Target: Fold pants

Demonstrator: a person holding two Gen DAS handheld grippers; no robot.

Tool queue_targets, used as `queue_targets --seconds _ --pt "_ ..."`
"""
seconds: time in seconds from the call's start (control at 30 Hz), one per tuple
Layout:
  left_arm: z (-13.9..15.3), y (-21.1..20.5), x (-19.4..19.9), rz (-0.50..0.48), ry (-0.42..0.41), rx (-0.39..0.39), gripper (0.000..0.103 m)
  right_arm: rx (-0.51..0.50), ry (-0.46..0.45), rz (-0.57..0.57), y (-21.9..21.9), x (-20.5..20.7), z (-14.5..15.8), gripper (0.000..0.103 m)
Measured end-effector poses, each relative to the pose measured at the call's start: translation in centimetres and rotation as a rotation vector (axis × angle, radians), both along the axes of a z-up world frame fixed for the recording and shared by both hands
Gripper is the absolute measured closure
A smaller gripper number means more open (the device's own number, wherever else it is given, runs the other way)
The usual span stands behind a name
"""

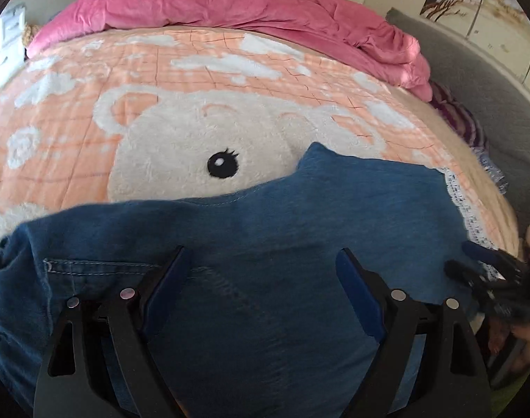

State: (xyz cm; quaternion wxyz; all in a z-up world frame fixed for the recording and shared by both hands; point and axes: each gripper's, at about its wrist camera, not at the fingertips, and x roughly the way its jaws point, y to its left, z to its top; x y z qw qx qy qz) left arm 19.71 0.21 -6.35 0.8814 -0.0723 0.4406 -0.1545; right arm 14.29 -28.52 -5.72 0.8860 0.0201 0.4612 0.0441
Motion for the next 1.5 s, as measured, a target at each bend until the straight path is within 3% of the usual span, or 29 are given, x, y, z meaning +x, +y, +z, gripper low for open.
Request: queue_targets --seconds 0.07,0.17,0.27,0.33,0.43,0.6,0.83,0.97,1.27,1.5 --pt "0.0 0.6 -0.2 -0.026 -0.014 -0.009 0.018 0.074 -0.023 0.014 -1.3 -0.5 -0.1 0.023" --pt "0.2 1.5 -0.5 -0.018 -0.041 -0.043 0.018 0.051 -0.032 0.012 -1.0 -0.3 0.0 0.022" --pt "0.5 1.1 -0.9 -0.013 -0.062 -0.033 0.017 0.003 -0.051 0.048 0.2 -0.3 -0.4 0.012" --pt "1.2 0.8 -1.6 -0.008 -0.056 -0.026 0.009 -0.02 -0.064 0.051 0.7 -0.4 -0.2 0.012" --pt "2.7 0.7 -2.9 -0.03 -0.06 -0.102 0.007 0.019 -0.126 0.018 -0.1 -1.1 1.2 0.012" --pt "5.1 0.4 -5.0 0.007 -0.103 -0.05 0.005 0.074 -0.244 -0.09 -2.5 -3.1 4.3 0.01" --pt "7.6 -0.5 -6.7 0.048 -0.137 0.043 0.005 0.094 -0.282 -0.279 -6.8 -5.2 6.3 0.009" --pt "8.9 -3.1 -6.8 -0.001 -0.158 0.061 0.005 0.093 -0.342 -0.349 -8.9 -6.9 7.4 0.009" --pt "12.3 -12.5 -5.3 -0.214 -0.205 0.116 0.005 0.175 -0.358 -0.395 -12.2 -8.5 7.6 0.009" --pt "12.0 -20.3 -0.9 -0.347 -0.143 0.139 0.005 0.26 -0.254 -0.355 -13.1 -7.9 5.9 0.009"
